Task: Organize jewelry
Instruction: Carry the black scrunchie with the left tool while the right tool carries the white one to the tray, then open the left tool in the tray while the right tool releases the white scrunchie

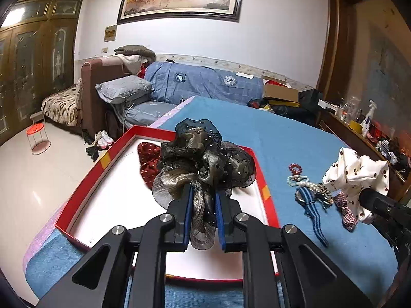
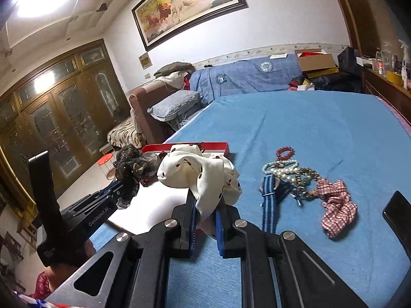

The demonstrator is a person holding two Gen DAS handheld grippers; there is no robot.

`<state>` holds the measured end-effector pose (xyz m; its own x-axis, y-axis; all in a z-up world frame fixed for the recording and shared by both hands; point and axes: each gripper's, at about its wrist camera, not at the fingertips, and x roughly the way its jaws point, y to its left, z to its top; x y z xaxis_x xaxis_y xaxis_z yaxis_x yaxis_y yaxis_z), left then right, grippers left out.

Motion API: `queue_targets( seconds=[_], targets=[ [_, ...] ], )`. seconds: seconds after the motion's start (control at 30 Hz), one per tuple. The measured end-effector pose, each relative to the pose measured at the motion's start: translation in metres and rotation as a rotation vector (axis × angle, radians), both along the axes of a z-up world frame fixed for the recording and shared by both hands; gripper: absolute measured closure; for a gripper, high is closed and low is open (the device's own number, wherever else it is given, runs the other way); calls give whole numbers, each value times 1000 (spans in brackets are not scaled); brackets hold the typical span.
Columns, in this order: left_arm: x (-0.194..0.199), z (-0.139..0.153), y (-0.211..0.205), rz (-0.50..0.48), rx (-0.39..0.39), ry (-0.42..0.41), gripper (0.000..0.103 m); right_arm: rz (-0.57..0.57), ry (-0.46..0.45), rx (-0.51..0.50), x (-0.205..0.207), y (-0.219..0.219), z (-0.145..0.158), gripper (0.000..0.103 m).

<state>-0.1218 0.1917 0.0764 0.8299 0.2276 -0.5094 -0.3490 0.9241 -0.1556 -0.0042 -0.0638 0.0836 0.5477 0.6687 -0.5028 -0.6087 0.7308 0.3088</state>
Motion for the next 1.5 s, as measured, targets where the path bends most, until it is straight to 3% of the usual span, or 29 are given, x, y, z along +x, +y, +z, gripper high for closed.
queue_targets(
  seconds=[0.57, 0.87, 1.1, 1.5],
  targets=[
    [9, -14, 30, 53, -31, 49, 87, 54, 40, 0, 22, 37, -3, 89],
    [24, -23, 44, 87, -68, 94, 87, 104, 149, -37, 41, 92, -31, 89],
    [29, -30, 53, 74, -127, 120, 87, 113, 183, -91, 52, 127, -49, 89],
    [38, -33, 58, 77, -154, 137, 84, 118, 254, -119, 68, 139, -72, 85]
  ],
)
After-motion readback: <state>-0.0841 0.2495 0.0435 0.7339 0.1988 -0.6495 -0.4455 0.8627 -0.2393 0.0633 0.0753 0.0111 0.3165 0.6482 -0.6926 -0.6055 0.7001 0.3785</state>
